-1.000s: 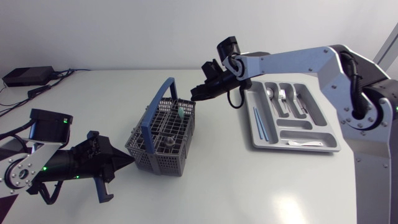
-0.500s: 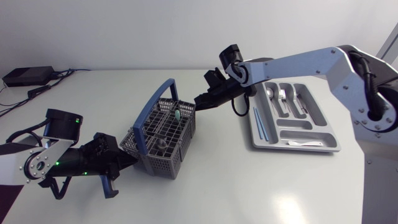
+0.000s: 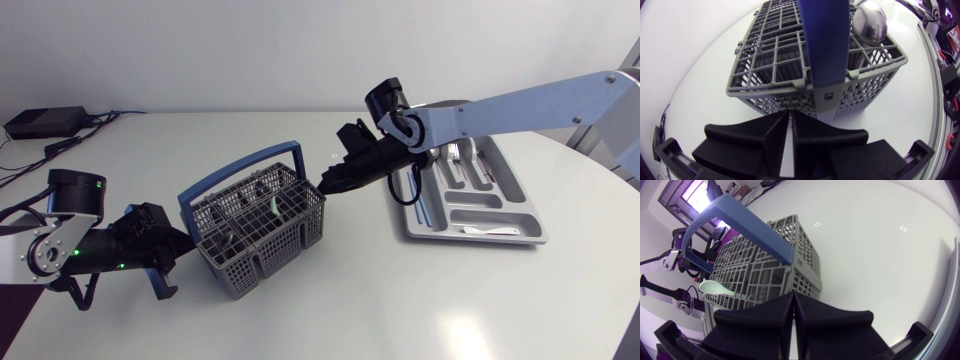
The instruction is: Unload the cutlery basket into the drawer organizer.
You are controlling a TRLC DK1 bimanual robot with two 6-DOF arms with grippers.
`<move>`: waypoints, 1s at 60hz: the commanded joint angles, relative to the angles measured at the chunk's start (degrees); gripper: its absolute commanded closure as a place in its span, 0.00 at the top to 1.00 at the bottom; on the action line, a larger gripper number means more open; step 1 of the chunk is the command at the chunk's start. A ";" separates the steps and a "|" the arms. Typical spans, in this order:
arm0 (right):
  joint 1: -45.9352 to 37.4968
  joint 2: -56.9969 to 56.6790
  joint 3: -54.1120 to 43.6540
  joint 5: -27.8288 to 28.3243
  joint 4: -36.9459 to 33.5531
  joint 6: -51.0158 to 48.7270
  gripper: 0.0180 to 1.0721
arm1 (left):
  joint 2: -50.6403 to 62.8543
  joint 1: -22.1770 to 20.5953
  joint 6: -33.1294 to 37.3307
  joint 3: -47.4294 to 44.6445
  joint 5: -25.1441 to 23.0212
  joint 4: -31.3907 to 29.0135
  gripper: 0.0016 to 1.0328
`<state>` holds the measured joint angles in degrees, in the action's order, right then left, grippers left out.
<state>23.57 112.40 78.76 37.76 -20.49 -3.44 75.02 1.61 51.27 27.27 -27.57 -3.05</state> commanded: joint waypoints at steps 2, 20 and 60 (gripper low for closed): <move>0.16 -0.60 -0.01 -0.05 0.54 -0.16 0.05 | 0.56 0.42 1.56 2.35 -0.73 1.64 0.22; 1.48 -7.11 -7.48 -0.05 0.36 0.10 0.05 | 6.54 -1.52 0.41 6.75 -0.73 2.70 0.22; 0.69 -17.39 -21.19 -2.07 3.26 0.98 0.05 | 20.43 -6.26 -2.49 20.19 1.03 3.40 0.22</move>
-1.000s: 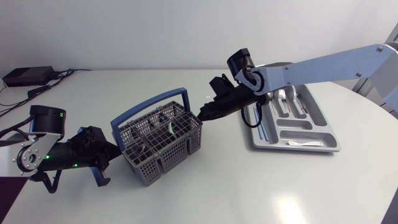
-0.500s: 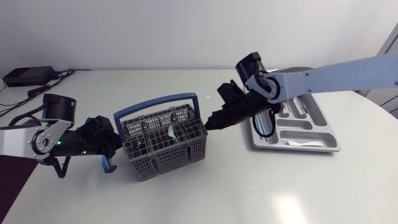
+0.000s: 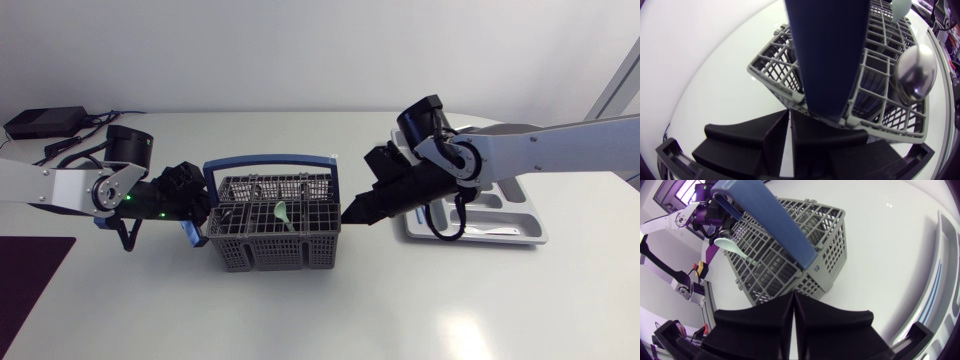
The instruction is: Unload the cutlery basket into the drawer organizer.
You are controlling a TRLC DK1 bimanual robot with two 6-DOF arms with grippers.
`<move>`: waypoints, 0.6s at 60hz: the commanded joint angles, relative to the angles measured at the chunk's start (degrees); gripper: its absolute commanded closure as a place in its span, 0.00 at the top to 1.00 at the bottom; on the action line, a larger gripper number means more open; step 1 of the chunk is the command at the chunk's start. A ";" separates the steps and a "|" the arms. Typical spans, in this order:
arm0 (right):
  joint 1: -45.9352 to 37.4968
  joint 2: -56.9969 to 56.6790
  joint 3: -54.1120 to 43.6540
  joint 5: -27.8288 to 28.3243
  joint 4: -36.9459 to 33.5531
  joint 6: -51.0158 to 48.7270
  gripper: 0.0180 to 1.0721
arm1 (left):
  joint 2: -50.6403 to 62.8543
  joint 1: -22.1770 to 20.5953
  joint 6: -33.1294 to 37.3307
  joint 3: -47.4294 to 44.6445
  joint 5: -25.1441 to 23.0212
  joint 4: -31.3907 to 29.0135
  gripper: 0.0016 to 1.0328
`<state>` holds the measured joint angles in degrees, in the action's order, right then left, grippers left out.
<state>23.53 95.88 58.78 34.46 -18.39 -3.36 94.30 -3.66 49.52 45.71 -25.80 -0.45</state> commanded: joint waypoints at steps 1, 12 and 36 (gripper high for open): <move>0.90 -0.87 -1.30 1.23 1.25 0.98 0.05 | 1.15 -0.82 -0.65 1.75 -0.74 0.71 0.22; 1.96 -2.45 -2.89 -3.96 3.45 1.07 0.05 | -1.31 1.64 -0.47 0.43 -0.74 0.62 0.31; 3.01 -11.76 -9.13 -14.68 7.32 -0.42 0.86 | -23.02 5.59 -0.39 -10.56 -0.65 -4.12 0.85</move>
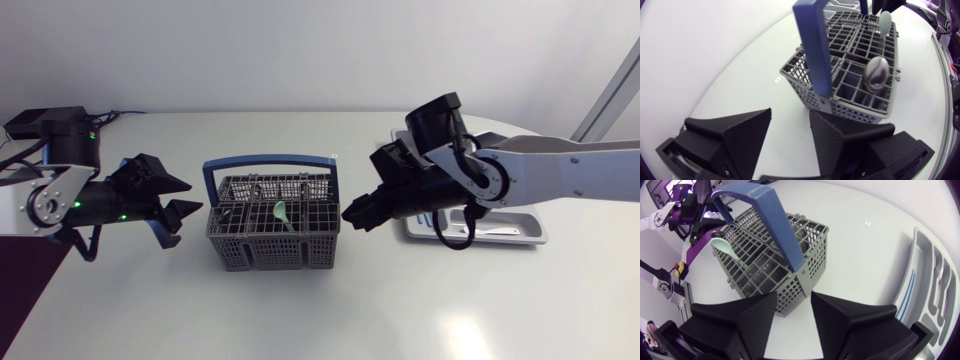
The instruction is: Unload the cutlery basket into the drawer organizer.
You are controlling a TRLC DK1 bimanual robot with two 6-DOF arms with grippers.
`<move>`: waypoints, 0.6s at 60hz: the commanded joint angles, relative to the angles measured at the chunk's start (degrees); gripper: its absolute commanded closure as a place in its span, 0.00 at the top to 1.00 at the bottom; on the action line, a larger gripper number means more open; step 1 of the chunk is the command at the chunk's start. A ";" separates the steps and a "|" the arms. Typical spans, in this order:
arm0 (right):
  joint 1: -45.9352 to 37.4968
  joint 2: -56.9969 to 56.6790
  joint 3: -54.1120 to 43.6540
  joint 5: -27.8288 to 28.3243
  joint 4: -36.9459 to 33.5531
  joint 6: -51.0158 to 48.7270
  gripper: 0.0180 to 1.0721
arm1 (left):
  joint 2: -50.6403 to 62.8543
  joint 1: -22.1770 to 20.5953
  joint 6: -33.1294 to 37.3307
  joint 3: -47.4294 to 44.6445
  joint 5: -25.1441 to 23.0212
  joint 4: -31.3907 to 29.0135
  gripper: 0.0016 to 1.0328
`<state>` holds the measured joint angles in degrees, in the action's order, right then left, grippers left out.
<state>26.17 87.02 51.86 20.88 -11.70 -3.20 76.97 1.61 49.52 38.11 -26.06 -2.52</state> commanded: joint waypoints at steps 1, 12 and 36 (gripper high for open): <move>0.37 -3.53 -2.46 -1.28 0.63 -0.75 0.86 | -6.66 0.24 -0.47 -3.22 -0.39 -2.57 0.85; 0.28 -7.66 -5.19 -3.04 0.63 -1.63 0.91 | -21.77 -6.00 -4.87 -7.17 3.21 -9.16 0.85; -0.25 -11.70 -8.44 -3.39 1.16 -1.72 0.91 | -27.05 -26.66 -16.21 -12.18 20.35 -7.85 0.85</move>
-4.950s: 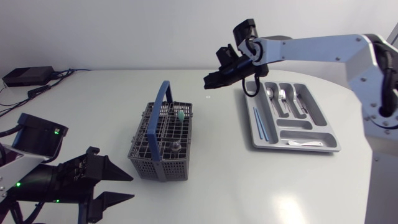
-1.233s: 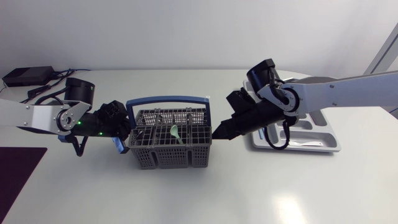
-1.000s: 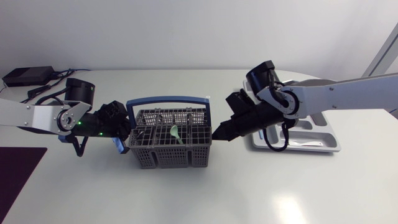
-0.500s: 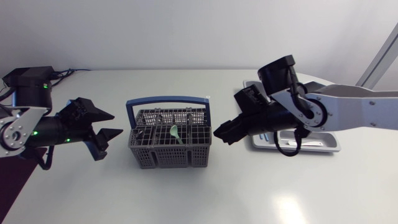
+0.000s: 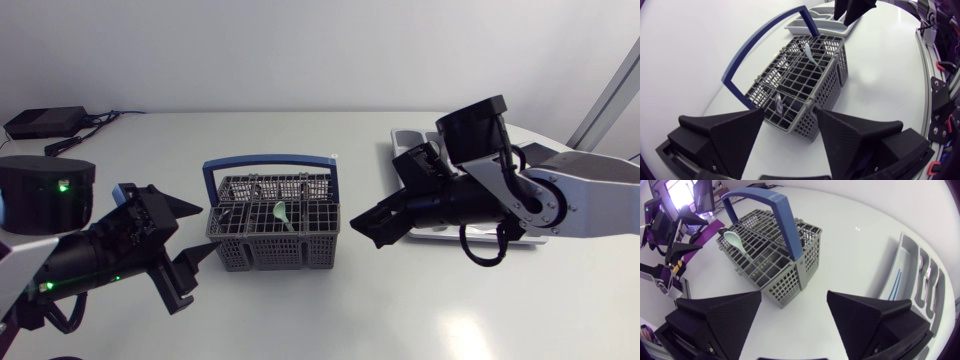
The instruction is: Unload the cutlery basket into the drawer organizer.
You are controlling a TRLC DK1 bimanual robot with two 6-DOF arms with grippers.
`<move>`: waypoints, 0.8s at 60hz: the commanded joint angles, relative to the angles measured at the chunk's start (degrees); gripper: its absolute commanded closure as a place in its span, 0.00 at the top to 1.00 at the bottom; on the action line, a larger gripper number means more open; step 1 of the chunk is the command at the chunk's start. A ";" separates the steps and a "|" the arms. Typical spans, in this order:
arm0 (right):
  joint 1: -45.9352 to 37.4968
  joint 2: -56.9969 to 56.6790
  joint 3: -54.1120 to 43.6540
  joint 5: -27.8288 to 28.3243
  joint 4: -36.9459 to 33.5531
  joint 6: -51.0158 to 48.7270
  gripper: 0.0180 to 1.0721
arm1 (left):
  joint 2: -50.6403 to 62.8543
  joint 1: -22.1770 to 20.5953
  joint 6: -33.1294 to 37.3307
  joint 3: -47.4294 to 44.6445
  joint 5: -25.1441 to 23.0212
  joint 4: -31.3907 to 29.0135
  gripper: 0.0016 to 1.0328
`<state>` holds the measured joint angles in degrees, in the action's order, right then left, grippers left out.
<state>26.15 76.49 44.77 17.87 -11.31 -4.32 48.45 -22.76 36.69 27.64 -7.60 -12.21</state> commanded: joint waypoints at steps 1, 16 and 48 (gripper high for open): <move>-0.22 -1.25 -1.44 -0.38 0.76 -0.61 0.91 | 1.92 -2.72 -3.73 -1.80 2.59 2.36 0.85; -0.22 -2.31 -2.23 -0.29 0.85 -1.13 0.91 | 7.98 -7.82 -6.19 -3.03 13.66 12.56 0.83; -2.07 -3.10 -3.20 1.03 0.85 -2.98 0.91 | 16.07 -10.37 -6.89 -0.74 21.04 19.24 0.31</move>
<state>24.73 74.08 43.35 18.41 -10.85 -6.46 62.92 -32.56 31.14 25.98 12.58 5.96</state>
